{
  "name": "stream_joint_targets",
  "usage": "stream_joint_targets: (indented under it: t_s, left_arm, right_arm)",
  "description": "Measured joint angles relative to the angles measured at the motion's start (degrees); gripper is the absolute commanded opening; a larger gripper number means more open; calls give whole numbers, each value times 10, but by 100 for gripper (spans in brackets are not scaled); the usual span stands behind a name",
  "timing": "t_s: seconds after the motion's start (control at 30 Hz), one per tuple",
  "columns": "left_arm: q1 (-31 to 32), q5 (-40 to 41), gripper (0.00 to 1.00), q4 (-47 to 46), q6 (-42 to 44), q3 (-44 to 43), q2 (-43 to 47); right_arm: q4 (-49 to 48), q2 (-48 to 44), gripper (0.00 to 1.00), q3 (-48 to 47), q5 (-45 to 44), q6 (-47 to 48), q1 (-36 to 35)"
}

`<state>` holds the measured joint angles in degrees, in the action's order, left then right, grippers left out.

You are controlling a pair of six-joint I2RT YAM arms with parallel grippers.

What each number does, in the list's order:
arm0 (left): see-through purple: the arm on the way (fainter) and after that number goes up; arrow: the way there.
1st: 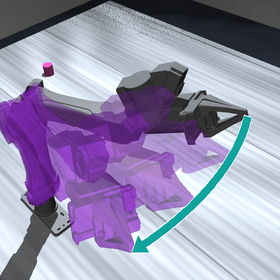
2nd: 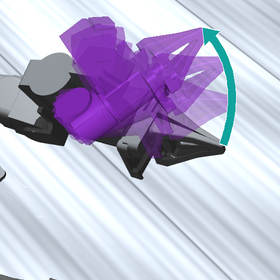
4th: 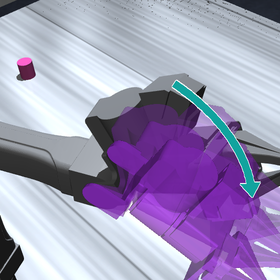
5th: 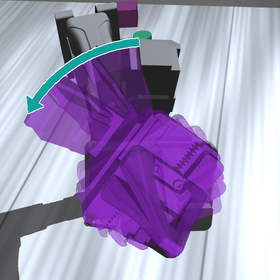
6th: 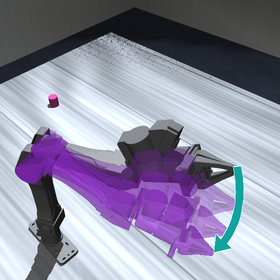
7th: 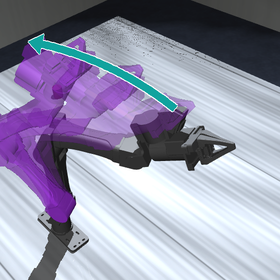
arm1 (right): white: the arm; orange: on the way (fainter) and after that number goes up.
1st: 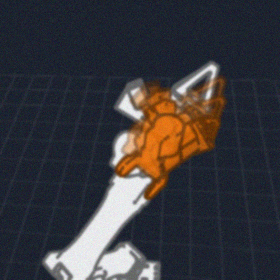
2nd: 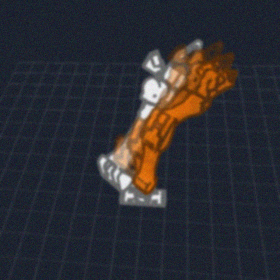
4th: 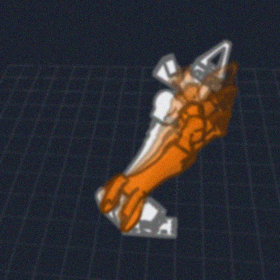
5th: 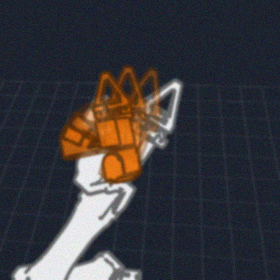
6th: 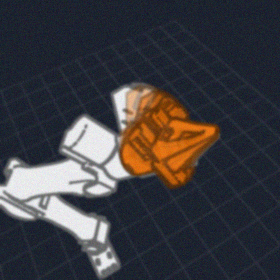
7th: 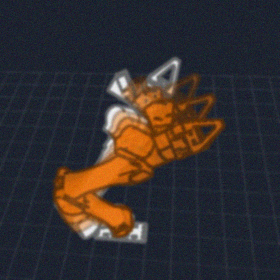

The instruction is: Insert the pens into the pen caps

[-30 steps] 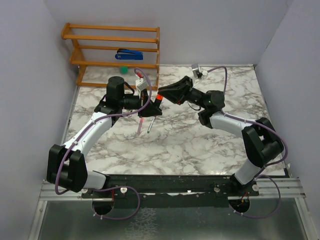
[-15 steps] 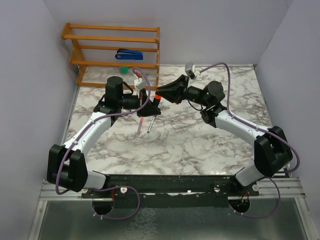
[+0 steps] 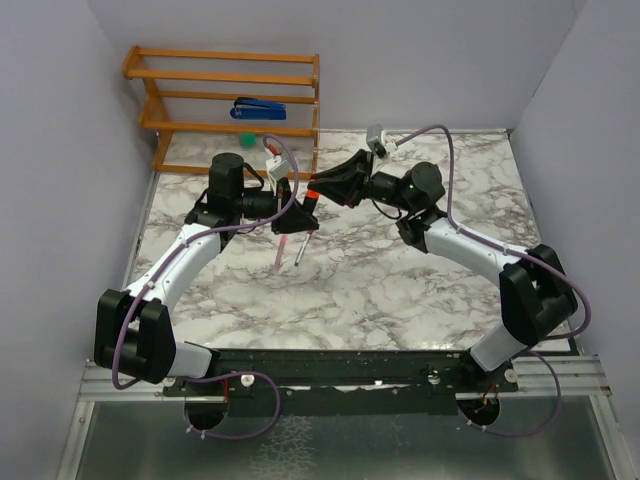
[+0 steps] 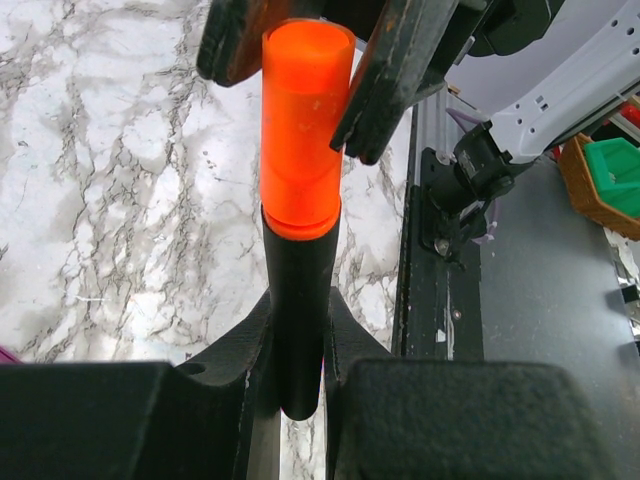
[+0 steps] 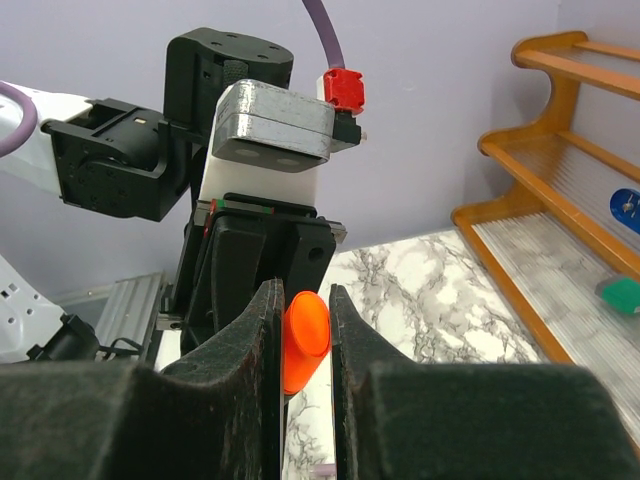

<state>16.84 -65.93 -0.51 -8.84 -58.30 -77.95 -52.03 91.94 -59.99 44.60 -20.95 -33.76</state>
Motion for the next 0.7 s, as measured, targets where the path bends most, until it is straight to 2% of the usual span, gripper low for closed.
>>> stream_joint_targets:
  t_s: [0.7]
  left_arm:
    - [-7,8,0,16,5,0,-1]
  right_arm:
    - [5,25,0,-23,14,10,0]
